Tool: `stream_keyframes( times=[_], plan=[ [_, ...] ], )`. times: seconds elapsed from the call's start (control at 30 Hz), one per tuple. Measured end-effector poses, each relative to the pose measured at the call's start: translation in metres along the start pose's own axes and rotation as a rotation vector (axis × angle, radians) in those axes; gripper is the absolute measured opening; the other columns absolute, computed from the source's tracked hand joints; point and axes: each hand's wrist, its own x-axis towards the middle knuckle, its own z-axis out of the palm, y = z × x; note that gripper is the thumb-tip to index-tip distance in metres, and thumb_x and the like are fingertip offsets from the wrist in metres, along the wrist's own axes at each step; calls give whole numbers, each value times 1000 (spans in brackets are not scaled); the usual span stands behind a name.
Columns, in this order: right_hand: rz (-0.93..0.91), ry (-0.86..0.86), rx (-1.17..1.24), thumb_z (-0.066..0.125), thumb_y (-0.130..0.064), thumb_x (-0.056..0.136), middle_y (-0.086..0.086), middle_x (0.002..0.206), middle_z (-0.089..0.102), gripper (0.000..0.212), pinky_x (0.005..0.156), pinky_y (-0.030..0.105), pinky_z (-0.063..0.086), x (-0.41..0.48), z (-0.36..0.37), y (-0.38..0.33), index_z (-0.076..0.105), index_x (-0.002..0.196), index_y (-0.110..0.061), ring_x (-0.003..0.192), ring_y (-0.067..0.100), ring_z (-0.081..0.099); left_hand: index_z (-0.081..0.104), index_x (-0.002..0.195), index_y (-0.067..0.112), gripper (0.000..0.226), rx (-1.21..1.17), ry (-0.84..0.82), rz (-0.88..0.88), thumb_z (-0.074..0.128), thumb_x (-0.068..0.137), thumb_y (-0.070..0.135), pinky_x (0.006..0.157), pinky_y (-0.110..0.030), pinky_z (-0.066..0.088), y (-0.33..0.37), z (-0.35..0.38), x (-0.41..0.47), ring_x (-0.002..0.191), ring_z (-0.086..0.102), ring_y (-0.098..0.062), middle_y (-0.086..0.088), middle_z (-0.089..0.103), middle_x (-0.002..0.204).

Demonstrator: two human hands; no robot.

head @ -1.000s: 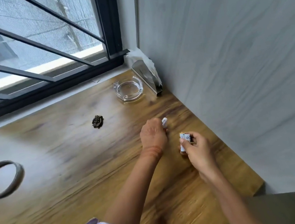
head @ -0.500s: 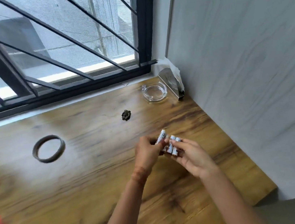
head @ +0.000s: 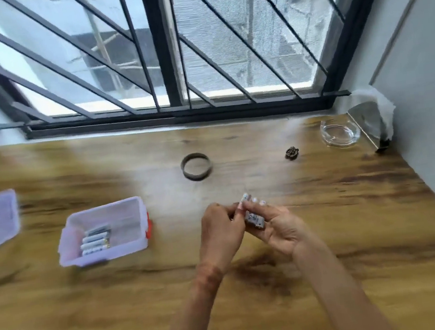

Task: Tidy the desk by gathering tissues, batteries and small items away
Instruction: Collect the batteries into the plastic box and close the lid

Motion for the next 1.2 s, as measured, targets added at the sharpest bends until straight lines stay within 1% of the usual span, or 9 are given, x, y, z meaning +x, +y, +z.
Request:
stream_keyframes(
  times=[0.1,0.3,0.4,0.6,0.73,0.83,1.03,1.13,1.2],
  plan=[
    [53,-47,-4,60,6,80,14,70,71,15,53,28,57,12,34,20,59,95,7,64,21,70,69,108,11,29,43,53,-88,47,94,24,74,-23,34,-22,-29,-1,102,56,-27,-16,61,104],
    [89,-129,-192,60,10,78,11,63,69,6,56,29,59,35,89,38,62,83,7,57,18,68,68,111,10,27,-77,187,-188,53,89,18,87,-30,47,-54,-84,5,99,62,-28,-14,65,107],
    [66,-269,-402,59,11,78,12,67,70,9,62,29,59,45,118,41,64,80,4,62,19,68,69,108,10,25,-65,365,-194,55,89,16,81,-28,45,-80,-120,15,92,64,-20,-10,71,102],
    [-155,-538,-1141,66,13,70,15,81,59,25,66,29,53,80,187,51,59,94,15,74,21,58,70,105,11,24,129,578,-232,56,87,13,75,-30,45,-149,-189,37,88,62,-31,-13,65,101],
    [-194,-661,-1908,70,-6,70,5,86,66,27,65,30,49,103,225,74,67,97,-7,77,19,59,68,108,12,25,140,475,-257,61,85,16,75,-27,44,-187,-209,50,91,62,-28,-12,63,104],
    [-36,-666,-2189,72,-11,72,3,89,65,31,53,22,42,114,231,92,62,101,-11,77,23,59,67,110,13,28,130,375,-251,65,83,20,72,-24,41,-202,-212,58,85,59,-20,-8,62,103],
    [94,-626,-2228,73,-12,71,8,96,67,30,53,26,42,123,227,104,64,100,-9,84,25,62,70,101,14,23,93,296,-234,71,79,20,68,-23,41,-219,-218,72,78,57,-17,-1,61,89],
    [10,-578,-2190,68,-8,73,2,83,61,23,53,26,36,122,226,104,64,96,-11,76,20,52,71,96,15,20,52,256,-243,72,77,22,68,-24,44,-222,-222,75,79,59,-17,-1,63,87],
    [-57,-535,-2141,63,-3,74,3,91,67,26,61,28,45,123,225,105,66,99,-12,80,18,56,71,95,15,20,25,230,-241,72,77,22,66,-24,45,-223,-224,76,78,59,-15,0,65,86]
  ],
)
